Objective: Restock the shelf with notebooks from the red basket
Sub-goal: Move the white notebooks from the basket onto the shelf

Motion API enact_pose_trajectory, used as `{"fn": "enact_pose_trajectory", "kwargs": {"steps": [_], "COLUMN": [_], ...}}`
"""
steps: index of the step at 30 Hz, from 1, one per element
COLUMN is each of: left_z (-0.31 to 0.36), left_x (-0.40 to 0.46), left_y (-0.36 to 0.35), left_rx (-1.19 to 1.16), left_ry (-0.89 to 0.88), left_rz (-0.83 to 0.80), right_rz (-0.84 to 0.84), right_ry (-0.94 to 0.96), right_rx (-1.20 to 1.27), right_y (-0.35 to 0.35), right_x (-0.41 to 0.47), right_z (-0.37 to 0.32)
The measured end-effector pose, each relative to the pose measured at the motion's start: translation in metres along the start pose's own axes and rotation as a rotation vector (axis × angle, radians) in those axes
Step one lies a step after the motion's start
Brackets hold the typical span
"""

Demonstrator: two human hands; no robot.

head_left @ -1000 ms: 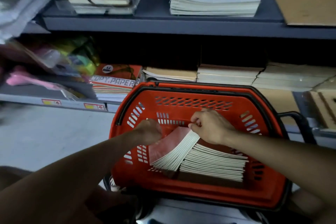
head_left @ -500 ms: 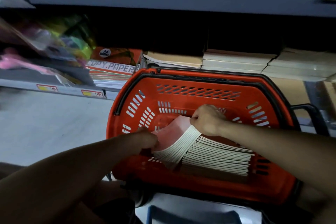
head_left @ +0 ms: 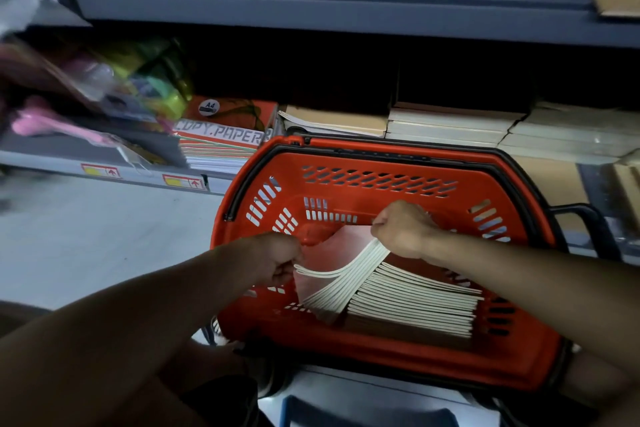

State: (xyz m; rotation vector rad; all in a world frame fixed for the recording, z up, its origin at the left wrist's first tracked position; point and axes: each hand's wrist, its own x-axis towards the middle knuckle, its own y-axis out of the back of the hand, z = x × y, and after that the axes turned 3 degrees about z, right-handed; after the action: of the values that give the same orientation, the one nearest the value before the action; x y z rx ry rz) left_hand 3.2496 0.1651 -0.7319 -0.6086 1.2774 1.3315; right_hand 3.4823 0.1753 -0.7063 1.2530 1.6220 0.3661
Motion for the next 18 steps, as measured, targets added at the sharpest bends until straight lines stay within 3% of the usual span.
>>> {"fn": "enact_pose_trajectory", "kwargs": {"steps": [4,8,13,18], "left_z": [0.012,0.016,0.011,0.006], "left_x": [-0.019,-0.041,-0.047,-0.065], "left_y": [0.007,0.012,0.010,0.012], "left_rx": [-0.172,-0.273,-0.207,-0.275], "left_ry": [0.085,-0.023,-0.139,-0.184], "left_rz": [-0.147,-0.255,-0.214,-0.173], "right_rz": [0.014,0.044,-0.002,-0.169], "right_ry": [-0.071,-0.125,-0.190,-0.276], "right_rx": [0.138,0.214,0.432,0.753], "right_y": [0.007,0.015,0.021,0.035], "right_x": [-0.002,-0.007,-0.020,-0.039], "right_z": [0.006,0.011,0.017,0.016]}}
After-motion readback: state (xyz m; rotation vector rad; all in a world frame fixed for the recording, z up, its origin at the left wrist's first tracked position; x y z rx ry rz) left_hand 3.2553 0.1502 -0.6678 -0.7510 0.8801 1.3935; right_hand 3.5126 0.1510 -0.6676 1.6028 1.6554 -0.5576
